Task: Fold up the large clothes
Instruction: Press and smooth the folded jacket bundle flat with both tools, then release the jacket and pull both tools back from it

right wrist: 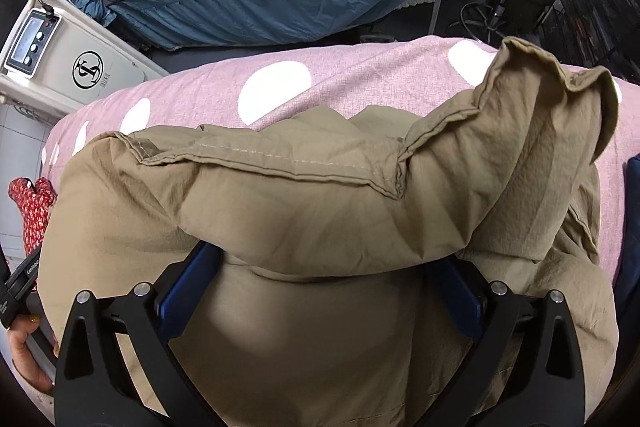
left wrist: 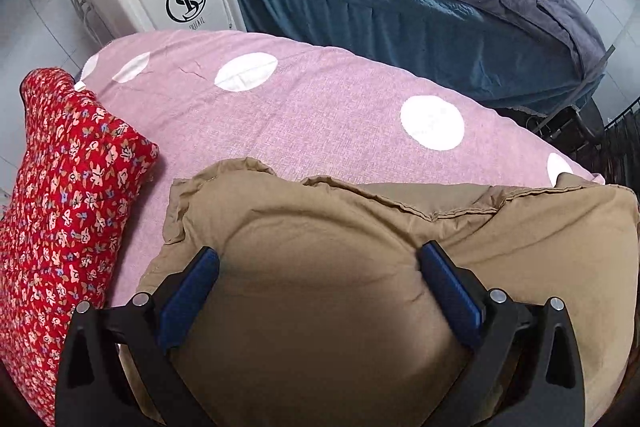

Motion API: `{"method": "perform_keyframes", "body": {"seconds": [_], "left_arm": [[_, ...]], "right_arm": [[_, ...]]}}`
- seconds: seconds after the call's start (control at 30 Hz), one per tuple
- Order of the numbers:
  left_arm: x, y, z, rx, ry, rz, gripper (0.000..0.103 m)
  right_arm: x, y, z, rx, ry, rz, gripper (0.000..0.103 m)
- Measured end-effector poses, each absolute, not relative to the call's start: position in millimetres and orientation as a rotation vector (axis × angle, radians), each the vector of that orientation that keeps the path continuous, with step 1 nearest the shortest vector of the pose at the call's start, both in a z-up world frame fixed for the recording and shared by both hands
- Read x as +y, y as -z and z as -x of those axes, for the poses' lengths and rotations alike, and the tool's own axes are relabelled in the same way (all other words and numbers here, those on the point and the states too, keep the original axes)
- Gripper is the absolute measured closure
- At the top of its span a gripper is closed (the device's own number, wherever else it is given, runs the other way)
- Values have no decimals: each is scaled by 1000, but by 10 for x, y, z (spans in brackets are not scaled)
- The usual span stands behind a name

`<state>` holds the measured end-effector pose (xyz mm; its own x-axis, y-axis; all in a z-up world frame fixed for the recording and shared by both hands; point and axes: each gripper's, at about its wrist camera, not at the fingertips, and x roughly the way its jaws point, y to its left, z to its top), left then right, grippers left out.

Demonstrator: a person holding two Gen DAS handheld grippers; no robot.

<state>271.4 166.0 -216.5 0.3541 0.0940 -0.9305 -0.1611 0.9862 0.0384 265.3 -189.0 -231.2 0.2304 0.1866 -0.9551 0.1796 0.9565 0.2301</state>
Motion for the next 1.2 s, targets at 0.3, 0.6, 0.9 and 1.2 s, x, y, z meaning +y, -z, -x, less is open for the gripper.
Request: {"method": "perform_keyframes", "body": {"seconds": [0.3,0.6,0.9,1.2], "left_arm": [[1593,1856,-2470,1166,-166,8,6],[1374,1357,-1927,1087,-113,-62,6],[1033,1308,-1016,1144,-49,-42,6],[659,1286,-431,1240,-16,-72,6]], "right_arm": [[-1883,1781,-2185,1199,23,-294,5],[-1701,1372,-1428,1220,-1,-238,5],[-1408,1332,-644,1325,-70,-127,5],[-1205,1005,-327,1317,-82,-67,5]]}}
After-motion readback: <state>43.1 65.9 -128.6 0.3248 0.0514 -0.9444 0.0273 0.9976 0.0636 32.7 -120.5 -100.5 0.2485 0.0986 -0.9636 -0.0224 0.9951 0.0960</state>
